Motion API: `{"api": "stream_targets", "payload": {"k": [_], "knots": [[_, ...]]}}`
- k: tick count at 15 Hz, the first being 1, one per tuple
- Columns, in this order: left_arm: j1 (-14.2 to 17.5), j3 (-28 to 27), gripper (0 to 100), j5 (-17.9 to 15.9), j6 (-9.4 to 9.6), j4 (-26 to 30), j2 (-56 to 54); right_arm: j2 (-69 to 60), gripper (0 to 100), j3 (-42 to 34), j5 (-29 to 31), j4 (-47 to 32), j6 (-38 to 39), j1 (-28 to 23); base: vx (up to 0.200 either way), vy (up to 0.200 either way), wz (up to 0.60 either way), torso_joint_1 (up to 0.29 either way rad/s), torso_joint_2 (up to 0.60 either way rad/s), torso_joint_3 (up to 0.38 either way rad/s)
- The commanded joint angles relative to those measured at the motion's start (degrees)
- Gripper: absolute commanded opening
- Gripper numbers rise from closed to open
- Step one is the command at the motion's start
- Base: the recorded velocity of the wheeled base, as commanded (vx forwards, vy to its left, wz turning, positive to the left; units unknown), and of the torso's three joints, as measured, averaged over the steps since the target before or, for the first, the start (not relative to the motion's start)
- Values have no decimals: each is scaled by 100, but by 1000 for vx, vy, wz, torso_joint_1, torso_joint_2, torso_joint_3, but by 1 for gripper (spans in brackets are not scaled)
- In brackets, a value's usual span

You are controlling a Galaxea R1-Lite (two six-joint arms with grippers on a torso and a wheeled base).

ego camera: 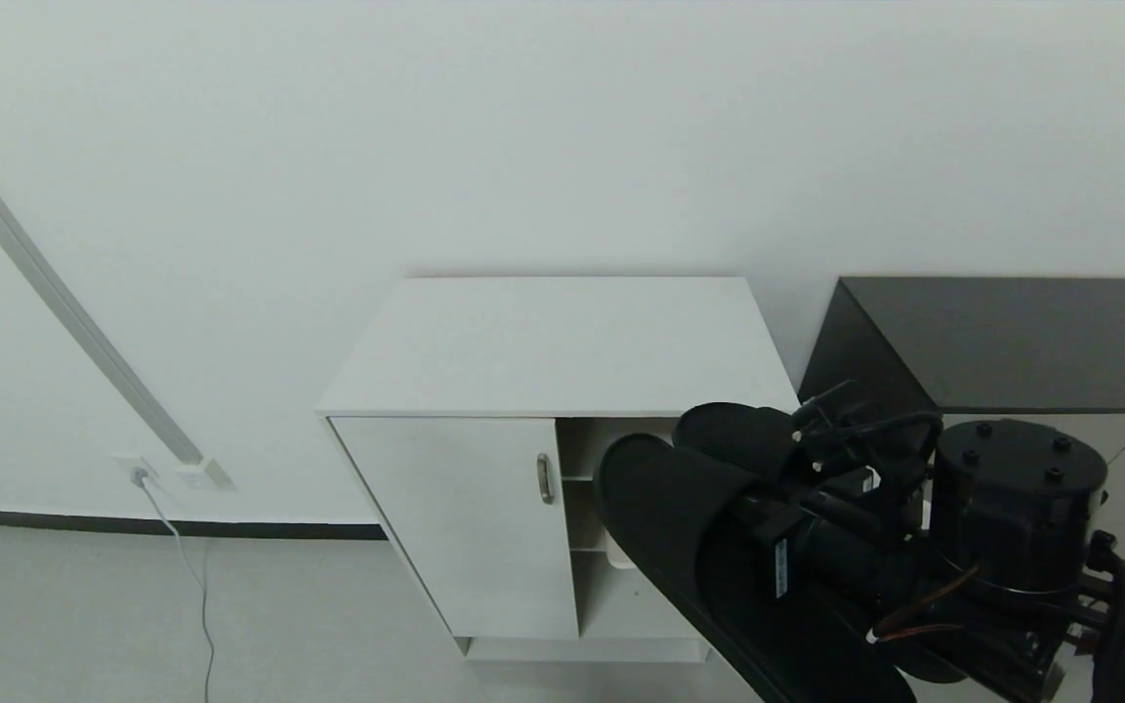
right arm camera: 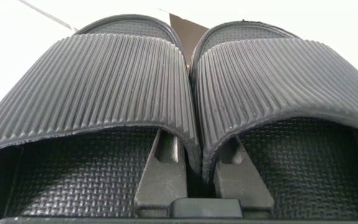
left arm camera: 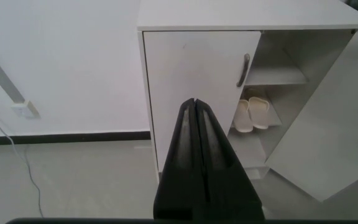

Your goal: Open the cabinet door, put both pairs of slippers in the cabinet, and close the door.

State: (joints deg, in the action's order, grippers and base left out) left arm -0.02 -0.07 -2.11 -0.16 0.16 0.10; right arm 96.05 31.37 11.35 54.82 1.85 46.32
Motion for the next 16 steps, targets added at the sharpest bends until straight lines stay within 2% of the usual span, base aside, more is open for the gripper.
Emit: {"api": "stream_targets", "payload": {"k": [1, 4, 16], "knots": [[-6, -1, 0, 0, -2, 2, 8, 19, 0, 1, 8, 2, -1, 17, 0, 0, 0, 0, 0, 0], [-6, -1, 0, 0, -2, 2, -1, 72, 0, 1, 8, 2, -1, 26, 0, 0, 0, -28, 59, 40], [-6, -1, 0, 0, -11, -7, 8, 81, 0, -69, 34, 11, -1, 149, 0, 0, 0, -158, 363, 198]]}}
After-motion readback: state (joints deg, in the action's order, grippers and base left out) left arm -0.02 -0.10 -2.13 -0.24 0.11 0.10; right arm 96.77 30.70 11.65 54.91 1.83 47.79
